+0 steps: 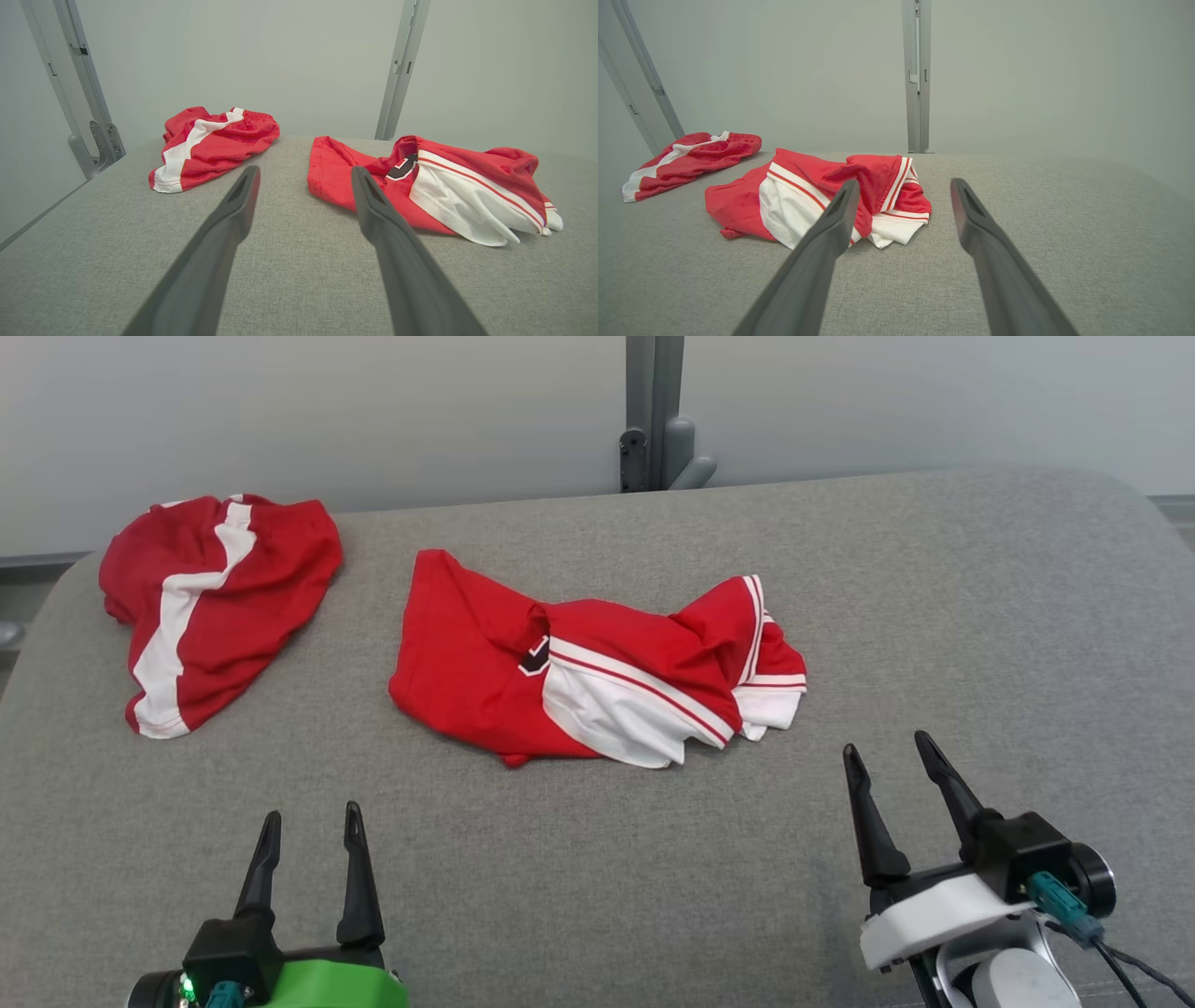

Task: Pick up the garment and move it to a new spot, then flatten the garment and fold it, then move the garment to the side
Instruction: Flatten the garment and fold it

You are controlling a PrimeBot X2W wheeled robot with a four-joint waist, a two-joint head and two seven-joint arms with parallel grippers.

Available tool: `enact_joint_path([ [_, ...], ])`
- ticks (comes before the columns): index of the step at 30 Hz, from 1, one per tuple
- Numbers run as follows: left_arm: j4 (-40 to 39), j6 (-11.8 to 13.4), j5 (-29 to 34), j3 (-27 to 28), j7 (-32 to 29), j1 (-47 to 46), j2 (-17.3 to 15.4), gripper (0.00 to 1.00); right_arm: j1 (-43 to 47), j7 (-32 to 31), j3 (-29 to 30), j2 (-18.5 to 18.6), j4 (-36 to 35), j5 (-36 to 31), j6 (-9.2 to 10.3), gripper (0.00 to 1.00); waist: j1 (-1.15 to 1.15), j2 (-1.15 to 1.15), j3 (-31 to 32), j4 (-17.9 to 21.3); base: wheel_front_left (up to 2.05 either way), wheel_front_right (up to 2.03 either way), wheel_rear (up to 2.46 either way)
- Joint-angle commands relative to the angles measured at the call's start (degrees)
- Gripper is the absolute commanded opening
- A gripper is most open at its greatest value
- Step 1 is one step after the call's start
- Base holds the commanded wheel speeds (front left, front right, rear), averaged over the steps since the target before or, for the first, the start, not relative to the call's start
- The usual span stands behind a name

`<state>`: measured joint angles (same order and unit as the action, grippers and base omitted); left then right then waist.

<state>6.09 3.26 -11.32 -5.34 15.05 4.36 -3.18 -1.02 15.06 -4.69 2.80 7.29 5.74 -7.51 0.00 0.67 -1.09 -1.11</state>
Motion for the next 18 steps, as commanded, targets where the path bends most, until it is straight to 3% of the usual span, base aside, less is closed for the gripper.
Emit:
enact_joint_path([
  [1, -0.33, -0.24, 0.41, -0.15, 0.15, -1.29, 0.06, 1.00, -1.70, 0.23, -0.28, 0.18, 1.31, -0.78, 0.04, 1.00, 0.00, -0.67, -1.80, -1.78, 0.00, 0.00, 0.00],
  [9, -1.60, -0.11, 0.43, -2.13, 0.15, -4.02, 0.23, 1.00, -11.85, 0.23, -2.79, 0.17, 15.79, -5.80, 0.04, 1.00, 0.00, -0.67, -6.59, -7.50, 0.00, 0.00, 0.00],
  [18, -1.82, 0.87, -1.32, -4.68, 0.15, -5.47, 0.29, 1.00, -20.46, 0.22, 1.94, 0.22, 31.99, -15.74, 0.04, 1.00, 0.00, -0.67, -9.35, -14.70, 0.00, 0.00, 0.00],
])
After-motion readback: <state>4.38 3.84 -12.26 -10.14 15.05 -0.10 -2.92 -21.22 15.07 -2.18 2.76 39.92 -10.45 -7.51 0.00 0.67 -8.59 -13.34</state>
